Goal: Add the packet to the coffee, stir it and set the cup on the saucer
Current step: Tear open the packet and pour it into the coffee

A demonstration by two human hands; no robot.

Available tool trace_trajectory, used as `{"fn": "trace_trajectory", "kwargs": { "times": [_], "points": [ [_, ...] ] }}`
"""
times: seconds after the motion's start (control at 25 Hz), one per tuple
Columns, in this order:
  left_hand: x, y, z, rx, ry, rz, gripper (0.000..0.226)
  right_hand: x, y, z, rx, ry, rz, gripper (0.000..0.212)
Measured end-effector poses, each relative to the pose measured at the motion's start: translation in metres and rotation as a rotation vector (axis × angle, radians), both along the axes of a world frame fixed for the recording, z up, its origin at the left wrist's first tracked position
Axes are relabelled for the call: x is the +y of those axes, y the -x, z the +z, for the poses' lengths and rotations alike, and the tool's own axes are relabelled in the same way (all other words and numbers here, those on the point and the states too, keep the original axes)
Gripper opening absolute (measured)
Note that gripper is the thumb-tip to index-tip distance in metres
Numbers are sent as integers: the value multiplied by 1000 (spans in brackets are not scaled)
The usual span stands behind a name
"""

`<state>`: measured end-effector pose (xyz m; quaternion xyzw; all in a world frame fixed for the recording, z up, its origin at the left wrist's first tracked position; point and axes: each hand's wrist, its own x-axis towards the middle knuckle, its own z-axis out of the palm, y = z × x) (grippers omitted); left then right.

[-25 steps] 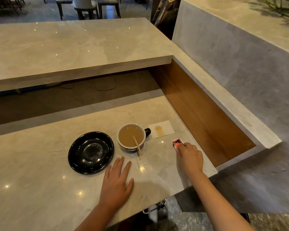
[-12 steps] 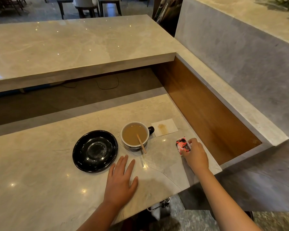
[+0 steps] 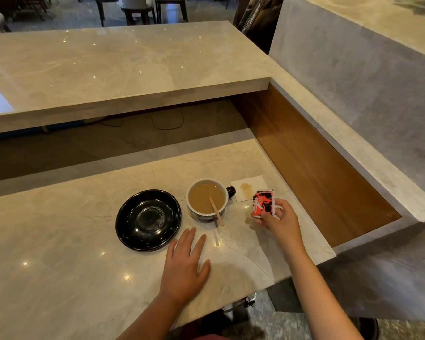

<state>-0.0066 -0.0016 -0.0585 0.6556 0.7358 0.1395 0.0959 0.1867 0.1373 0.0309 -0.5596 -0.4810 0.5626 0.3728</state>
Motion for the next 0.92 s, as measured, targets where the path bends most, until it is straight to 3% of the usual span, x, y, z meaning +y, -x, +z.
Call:
{"fn": "trace_trajectory", "kwargs": {
  "times": [0.12, 0.24, 0.4, 0.76, 0.92],
  "points": [
    [1, 0, 0, 14, 13, 5, 58, 2, 16, 9, 84, 17, 18, 24],
    [2, 0, 2, 9, 5, -2, 57, 7, 32, 13, 44, -37, 76, 26],
    [2, 0, 3, 2, -5, 2, 56, 13, 45, 10, -168, -167, 112, 32],
    [1, 0, 2, -31, -30, -6, 56, 27, 59, 30, -688, -813, 421, 35],
    [1, 1, 2, -34, -27, -7, 56, 32, 65, 40, -799, -942, 505, 37]
  ]
}}
